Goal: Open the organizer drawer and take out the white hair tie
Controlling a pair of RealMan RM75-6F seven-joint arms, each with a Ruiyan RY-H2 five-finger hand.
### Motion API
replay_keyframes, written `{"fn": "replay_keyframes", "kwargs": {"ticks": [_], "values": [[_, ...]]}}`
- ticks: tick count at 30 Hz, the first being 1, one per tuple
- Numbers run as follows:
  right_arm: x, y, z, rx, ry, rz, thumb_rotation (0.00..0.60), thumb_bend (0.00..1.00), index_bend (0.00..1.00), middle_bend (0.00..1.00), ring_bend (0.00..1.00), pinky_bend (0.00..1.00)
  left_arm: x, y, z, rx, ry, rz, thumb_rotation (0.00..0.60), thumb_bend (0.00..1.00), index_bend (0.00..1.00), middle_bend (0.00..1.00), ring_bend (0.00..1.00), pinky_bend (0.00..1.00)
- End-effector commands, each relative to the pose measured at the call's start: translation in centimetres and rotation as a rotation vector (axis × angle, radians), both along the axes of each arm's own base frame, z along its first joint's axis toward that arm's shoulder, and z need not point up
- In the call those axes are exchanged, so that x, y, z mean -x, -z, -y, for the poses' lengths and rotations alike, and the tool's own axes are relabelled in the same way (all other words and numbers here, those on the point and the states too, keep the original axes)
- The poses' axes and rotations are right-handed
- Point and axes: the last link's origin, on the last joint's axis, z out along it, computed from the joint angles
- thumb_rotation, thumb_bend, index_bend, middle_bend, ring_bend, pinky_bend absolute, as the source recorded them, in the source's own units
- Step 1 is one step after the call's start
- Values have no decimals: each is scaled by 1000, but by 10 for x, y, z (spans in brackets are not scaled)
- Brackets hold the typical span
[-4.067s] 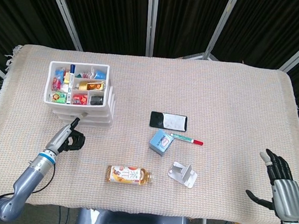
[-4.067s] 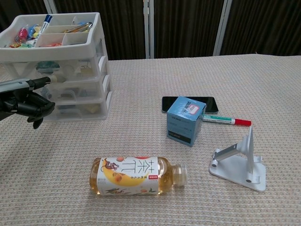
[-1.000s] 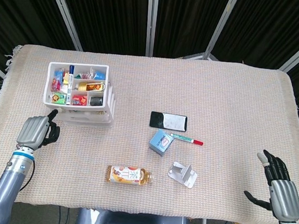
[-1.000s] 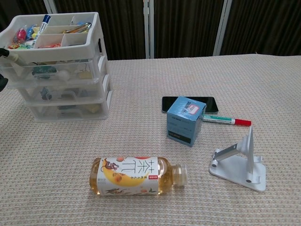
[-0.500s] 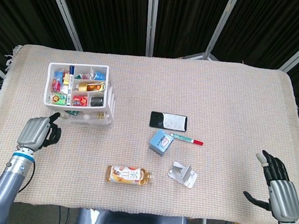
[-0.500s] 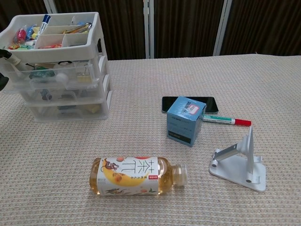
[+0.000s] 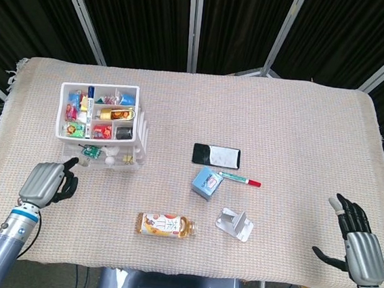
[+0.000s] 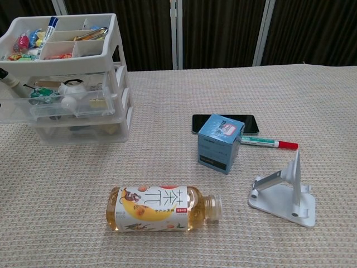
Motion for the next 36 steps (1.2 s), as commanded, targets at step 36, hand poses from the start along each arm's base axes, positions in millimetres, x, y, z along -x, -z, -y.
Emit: {"fn": "replay_keyframes", "kwargs": {"ticks": [36], "values": [[-1, 3, -1, -6, -4, -6, 600, 7, 0, 0, 0, 0, 0, -19, 26, -31, 88, 68, 600, 629, 296, 839, 822, 657]]}}
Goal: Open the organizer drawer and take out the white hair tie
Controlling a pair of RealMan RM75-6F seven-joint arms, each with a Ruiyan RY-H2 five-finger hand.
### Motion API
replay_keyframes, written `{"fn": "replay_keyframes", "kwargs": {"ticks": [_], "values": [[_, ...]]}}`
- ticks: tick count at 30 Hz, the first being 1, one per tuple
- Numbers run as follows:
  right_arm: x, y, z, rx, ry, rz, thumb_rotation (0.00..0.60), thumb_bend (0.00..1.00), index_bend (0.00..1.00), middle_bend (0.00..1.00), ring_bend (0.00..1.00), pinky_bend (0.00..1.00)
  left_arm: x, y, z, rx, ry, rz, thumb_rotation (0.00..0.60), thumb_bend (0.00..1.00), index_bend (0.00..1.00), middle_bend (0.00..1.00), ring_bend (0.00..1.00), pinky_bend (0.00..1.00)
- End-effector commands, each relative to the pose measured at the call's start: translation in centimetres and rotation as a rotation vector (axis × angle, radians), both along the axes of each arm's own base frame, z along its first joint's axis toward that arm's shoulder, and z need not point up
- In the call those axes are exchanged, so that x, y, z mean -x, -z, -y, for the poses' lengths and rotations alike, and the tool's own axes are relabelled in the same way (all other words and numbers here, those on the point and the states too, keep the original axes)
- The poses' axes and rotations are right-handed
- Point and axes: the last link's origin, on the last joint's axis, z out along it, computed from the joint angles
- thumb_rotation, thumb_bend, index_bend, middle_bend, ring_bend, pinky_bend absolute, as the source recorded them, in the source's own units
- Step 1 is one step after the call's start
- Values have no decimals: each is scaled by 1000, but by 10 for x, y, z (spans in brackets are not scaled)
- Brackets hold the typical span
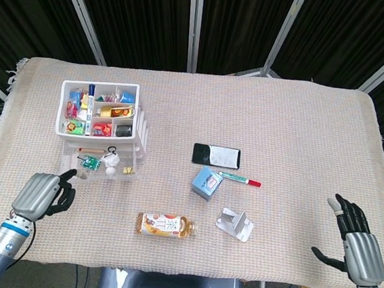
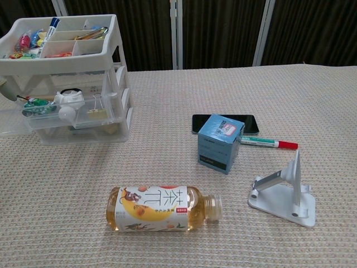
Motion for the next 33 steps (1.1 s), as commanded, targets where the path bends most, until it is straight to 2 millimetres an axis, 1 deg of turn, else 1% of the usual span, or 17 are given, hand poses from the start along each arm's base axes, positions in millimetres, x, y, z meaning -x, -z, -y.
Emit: {"fn": "replay_keyframes", "kwargs": {"ticks": [1, 2, 4, 6, 11, 13, 15, 17, 20, 22, 25, 28, 33], "values": [[0, 0, 0, -1, 2, 0, 600, 8, 0, 0, 0, 0, -1, -9, -2, -51, 16, 14, 600, 603, 277, 839, 822, 657], [0, 1, 0, -3, 2, -1, 600, 7, 0, 0, 0, 0, -2, -12, -3, -67, 21, 13, 600, 582, 259, 839, 822, 657], [0, 1, 0, -5, 0, -2, 600, 7, 0, 0, 0, 0, -4, -19, -9, -100, 27, -2, 600, 493, 209, 839, 822, 657], [-1, 2, 0, -6, -1, -3, 600, 7, 0, 0, 0, 0, -6, -22, -13, -108, 24, -28, 600, 433, 192, 839, 822, 657], [0, 2, 0, -6, 0, -2, 600, 7, 0, 0, 0, 0, -16, -29, -33, -123, 7, -109, 600, 313, 225, 834, 822, 657], [0, 2, 0, -7, 1, -1, 600, 7, 0, 0, 0, 0, -22, -31, -40, -128, 4, -146, 600, 279, 212, 789, 818, 657], [0, 2, 0, -11, 1, -1, 600, 7, 0, 0, 0, 0, -27, -31, -47, -132, -1, -178, 600, 275, 198, 740, 810, 657], [0, 2, 0, -14, -1, -2, 600, 7, 0, 0, 0, 0, -33, -29, -54, -126, -5, -205, 600, 275, 215, 723, 806, 657], [0, 2, 0, -13, -1, 1, 600, 7, 0, 0, 0, 0, -42, -25, -61, -105, -8, -229, 600, 278, 322, 772, 826, 678], [0, 2, 0, -13, -2, 4, 600, 7, 0, 0, 0, 0, -50, -23, -65, -102, -2, -238, 600, 287, 409, 830, 867, 715], [-1, 1, -1, -12, -3, 7, 600, 7, 0, 0, 0, 0, -57, -20, -70, -114, 18, -264, 600, 292, 485, 887, 912, 763], [-1, 0, -1, -11, -5, 11, 600, 7, 0, 0, 0, 0, -65, -16, -73, -116, 30, -301, 600, 293, 515, 926, 942, 799], [-1, -1, -1, -12, -6, 17, 600, 7, 0, 0, 0, 0, -71, -12, -77, -103, 32, -355, 600, 305, 509, 969, 977, 838]]}}
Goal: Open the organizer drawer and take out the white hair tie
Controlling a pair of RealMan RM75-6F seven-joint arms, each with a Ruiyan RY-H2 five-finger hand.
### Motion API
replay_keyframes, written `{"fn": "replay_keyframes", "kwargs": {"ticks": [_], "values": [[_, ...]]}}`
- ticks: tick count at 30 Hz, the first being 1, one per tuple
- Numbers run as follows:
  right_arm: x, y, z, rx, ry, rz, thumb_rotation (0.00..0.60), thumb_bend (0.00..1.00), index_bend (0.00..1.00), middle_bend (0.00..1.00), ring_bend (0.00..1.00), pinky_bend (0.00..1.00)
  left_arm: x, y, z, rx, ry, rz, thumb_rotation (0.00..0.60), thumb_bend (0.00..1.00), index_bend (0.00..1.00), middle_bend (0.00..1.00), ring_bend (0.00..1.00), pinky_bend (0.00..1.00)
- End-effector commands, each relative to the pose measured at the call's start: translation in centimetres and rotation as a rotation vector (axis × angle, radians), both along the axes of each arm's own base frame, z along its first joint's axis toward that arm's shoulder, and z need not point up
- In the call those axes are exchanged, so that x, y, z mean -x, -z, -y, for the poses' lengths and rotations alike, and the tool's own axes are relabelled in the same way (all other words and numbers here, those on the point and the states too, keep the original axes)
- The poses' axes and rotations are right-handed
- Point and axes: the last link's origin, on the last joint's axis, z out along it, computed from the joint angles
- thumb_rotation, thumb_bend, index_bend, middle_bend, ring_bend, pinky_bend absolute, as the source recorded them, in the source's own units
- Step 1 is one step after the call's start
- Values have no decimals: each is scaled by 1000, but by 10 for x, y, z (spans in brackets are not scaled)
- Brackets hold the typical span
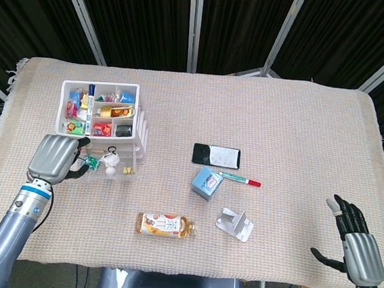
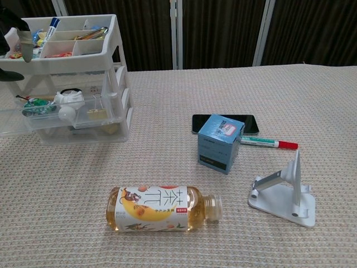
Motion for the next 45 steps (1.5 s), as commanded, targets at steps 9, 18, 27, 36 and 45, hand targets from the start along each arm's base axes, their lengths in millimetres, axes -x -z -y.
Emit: {"fn": "replay_keyframes", "kwargs": {"ticks": [9, 18, 27, 36, 45], "values": [[0, -2, 0, 4, -5, 13, 600, 7, 0, 0, 0, 0, -11, 15, -16, 57, -69, -96, 600, 318, 519, 1000, 1000, 901], [-1, -5, 0, 5, -11, 22, 600, 7, 0, 0, 0, 0, -15, 30, -24, 68, -63, -153, 600, 319, 471, 1000, 1000, 908], [-1, -7, 0, 15, -14, 39, 600, 8, 0, 0, 0, 0, -17, 46, -27, 78, -50, -205, 600, 334, 484, 1000, 1000, 908], [-2, -8, -1, 14, -19, 47, 600, 7, 0, 0, 0, 0, -18, 57, -26, 82, -37, -235, 600, 352, 456, 1000, 1000, 908], [-2, -9, -1, 15, -18, 56, 600, 8, 0, 0, 0, 0, -19, 62, -28, 87, -42, -248, 600, 375, 485, 1000, 1000, 908]]}}
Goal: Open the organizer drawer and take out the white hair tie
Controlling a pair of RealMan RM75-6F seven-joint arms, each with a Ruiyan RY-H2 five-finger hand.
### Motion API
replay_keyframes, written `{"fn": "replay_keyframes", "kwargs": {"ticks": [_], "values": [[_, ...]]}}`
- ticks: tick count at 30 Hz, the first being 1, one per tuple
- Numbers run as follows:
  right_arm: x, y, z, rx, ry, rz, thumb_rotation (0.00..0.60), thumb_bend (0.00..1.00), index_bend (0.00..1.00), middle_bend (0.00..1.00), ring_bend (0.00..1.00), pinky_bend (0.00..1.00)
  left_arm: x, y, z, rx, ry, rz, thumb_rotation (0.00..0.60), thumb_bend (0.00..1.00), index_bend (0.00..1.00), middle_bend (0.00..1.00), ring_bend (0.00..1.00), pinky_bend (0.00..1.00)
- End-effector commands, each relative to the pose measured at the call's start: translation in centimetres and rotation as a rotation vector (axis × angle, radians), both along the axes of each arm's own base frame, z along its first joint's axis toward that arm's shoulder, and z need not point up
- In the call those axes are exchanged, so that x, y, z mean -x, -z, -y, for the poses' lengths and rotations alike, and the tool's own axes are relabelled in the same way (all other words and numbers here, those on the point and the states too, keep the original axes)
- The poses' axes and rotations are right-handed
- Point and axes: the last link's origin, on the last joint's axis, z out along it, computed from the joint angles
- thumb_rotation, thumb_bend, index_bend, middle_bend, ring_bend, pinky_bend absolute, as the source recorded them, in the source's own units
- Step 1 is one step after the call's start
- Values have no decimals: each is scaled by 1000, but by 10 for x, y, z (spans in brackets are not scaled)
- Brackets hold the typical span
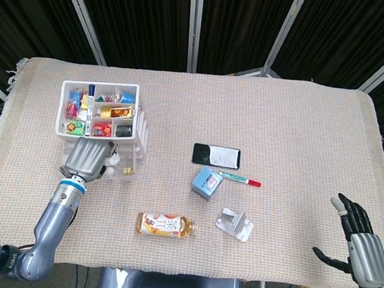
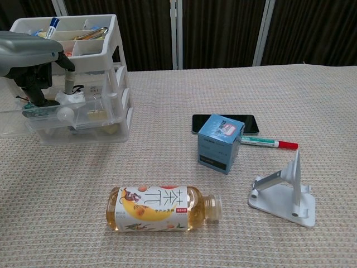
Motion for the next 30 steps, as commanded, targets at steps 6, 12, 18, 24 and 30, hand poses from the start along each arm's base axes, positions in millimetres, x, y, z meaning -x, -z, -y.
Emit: {"fn": "replay_keyframes", "kwargs": {"ticks": [6, 12, 18, 24, 30], "values": [[0, 0, 0, -1, -2, 5, 600, 8, 0, 0, 0, 0, -1, 3, -2, 1, 0, -5, 600, 453, 520, 1000, 1000, 908], [-1, -1, -1, 4, -9, 10, 600, 7, 0, 0, 0, 0, -1, 3, -4, -2, -6, -5, 600, 453, 517, 1000, 1000, 908], [-1, -1, -1, 5, -10, 12, 600, 7, 0, 0, 0, 0, 0, 2, -6, -8, -12, -12, 600, 452, 544, 1000, 1000, 908], [-1, -1, -1, 6, -10, 15, 600, 7, 0, 0, 0, 0, 0, 4, -8, -11, -11, -17, 600, 453, 581, 1000, 1000, 908], [-2, -1, -1, 4, -12, 18, 600, 7, 0, 0, 0, 0, -1, 6, -8, -2, -18, -25, 600, 465, 582, 1000, 1000, 909]]}}
